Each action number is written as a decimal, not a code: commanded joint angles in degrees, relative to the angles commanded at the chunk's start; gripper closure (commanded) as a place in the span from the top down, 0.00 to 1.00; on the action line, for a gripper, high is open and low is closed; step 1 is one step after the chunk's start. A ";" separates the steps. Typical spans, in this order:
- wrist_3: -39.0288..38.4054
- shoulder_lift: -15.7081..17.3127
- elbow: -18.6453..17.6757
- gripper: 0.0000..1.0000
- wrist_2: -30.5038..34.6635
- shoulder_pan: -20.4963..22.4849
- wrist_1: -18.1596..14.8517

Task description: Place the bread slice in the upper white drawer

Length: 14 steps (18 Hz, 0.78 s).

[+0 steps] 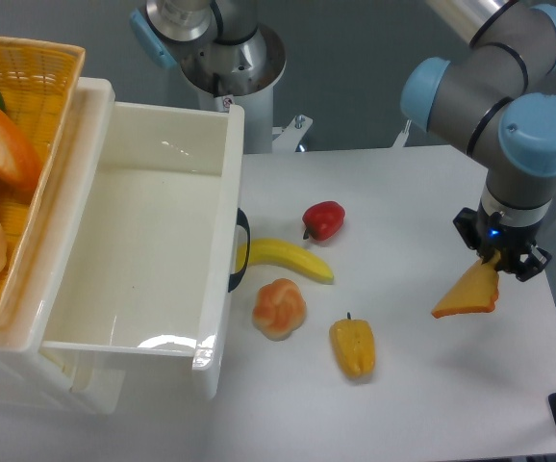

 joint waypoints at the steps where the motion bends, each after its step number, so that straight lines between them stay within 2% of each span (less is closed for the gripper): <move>1: -0.17 0.00 0.00 0.00 0.00 0.00 0.00; 10: -1.32 0.26 1.58 0.00 -0.79 -0.88 -0.26; 14: -5.61 3.59 1.50 0.00 -3.42 -2.02 -3.16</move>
